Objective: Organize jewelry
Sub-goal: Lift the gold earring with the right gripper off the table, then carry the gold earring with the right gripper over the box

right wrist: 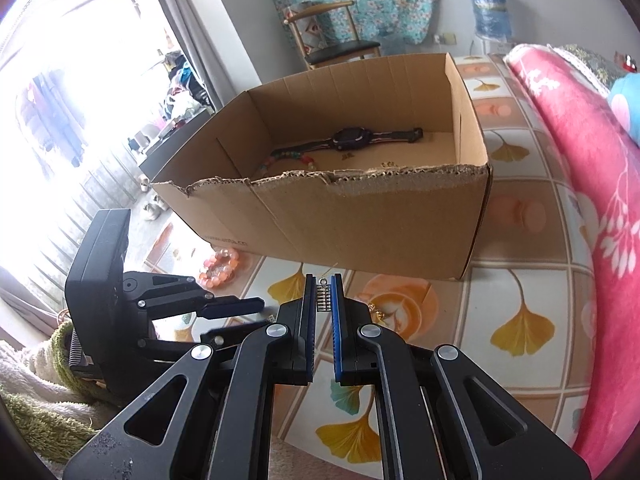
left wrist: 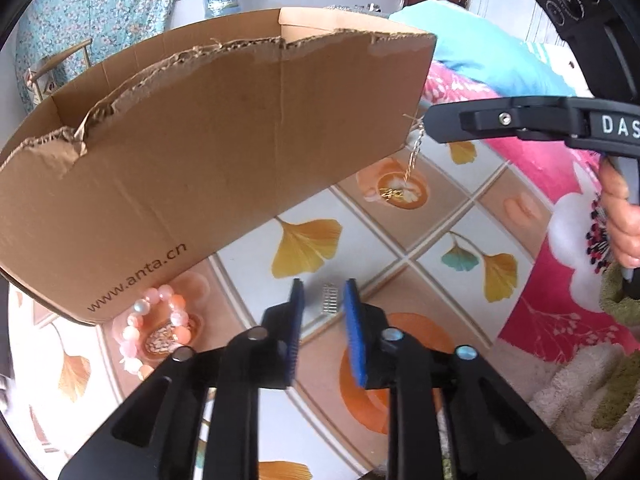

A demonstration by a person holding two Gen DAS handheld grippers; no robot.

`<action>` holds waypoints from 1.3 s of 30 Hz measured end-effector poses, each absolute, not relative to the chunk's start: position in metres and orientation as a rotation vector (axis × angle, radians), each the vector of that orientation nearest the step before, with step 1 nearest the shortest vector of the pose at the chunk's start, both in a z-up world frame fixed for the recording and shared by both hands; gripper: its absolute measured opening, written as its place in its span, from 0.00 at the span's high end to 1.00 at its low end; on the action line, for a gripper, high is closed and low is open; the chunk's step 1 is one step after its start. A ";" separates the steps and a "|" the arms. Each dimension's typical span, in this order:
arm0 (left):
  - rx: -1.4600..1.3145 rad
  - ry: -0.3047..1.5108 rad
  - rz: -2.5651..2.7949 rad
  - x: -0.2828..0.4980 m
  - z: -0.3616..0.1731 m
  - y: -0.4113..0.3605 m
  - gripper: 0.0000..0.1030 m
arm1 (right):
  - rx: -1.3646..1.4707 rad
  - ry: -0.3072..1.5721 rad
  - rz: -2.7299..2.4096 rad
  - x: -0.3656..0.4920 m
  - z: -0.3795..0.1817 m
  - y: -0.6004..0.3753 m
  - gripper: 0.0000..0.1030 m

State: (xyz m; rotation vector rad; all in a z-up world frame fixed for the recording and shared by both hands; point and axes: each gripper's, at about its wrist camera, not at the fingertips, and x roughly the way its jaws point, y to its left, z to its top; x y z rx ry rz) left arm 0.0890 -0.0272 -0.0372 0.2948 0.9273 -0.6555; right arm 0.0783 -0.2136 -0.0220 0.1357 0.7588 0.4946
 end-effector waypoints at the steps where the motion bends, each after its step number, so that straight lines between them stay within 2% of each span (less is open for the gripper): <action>1: 0.304 0.931 -0.651 0.089 -0.037 -0.027 0.87 | 0.138 0.759 0.495 0.078 -0.022 -0.214 0.95; 10: 0.392 0.939 -0.647 0.089 -0.035 -0.040 0.89 | 0.146 0.748 0.500 0.077 -0.022 -0.215 0.95; 12: 0.392 0.933 -0.655 0.087 -0.037 -0.043 0.96 | 0.146 0.745 0.498 0.076 -0.021 -0.216 0.95; 21: 0.413 0.897 -0.650 0.079 -0.034 -0.046 0.96 | 0.138 0.718 0.486 0.069 -0.011 -0.218 0.95; 26: 0.366 0.851 -0.654 0.072 -0.007 -0.036 0.96 | 0.134 0.683 0.506 0.065 0.005 -0.217 0.95; 34: 0.268 0.631 -0.683 0.071 0.090 -0.016 0.96 | 0.090 0.526 0.579 0.072 0.065 -0.213 0.95; 39: 0.239 0.604 -0.625 0.106 0.105 -0.009 0.96 | 0.079 0.487 0.606 0.099 0.084 -0.212 0.95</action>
